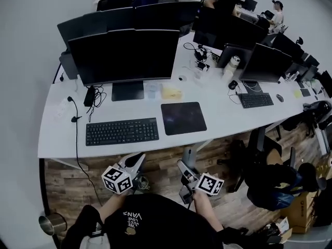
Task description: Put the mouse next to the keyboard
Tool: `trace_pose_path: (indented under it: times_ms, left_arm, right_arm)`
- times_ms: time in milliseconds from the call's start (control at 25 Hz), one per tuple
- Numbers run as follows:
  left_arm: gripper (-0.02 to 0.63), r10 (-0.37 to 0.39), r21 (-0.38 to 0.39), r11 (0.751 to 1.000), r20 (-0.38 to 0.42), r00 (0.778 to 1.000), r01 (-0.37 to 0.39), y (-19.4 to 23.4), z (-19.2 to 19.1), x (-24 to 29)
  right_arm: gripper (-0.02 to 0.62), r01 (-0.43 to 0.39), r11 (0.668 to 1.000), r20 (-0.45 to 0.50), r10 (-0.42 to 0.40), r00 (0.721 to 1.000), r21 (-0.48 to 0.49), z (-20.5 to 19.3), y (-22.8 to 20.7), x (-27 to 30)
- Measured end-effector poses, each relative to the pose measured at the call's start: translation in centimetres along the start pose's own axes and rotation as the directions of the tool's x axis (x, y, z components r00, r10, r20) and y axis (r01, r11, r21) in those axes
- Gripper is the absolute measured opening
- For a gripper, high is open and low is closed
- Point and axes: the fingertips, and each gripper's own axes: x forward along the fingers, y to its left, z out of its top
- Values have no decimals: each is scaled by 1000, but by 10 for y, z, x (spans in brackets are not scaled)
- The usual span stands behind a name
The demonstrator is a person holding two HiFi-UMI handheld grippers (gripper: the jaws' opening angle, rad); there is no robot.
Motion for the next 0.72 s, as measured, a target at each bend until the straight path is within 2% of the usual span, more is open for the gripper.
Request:
trace_pose_path:
  times_ms: [320, 560, 720]
  left_arm:
    - [2, -20, 28, 999, -2, 1000, 20, 54, 29, 21]
    - [2, -13, 29, 999, -10, 1000, 13, 86, 36, 28]
    - [2, 3, 17, 1000, -10, 1000, -3, 93, 33, 39]
  right_arm:
    - [170, 18, 1000, 19, -18, 1000, -11, 23, -5, 64]
    - [170, 31, 999, 17, -30, 999, -26, 35, -12, 96]
    - [170, 33, 999, -12, -34, 999, -35, 44, -22, 109]
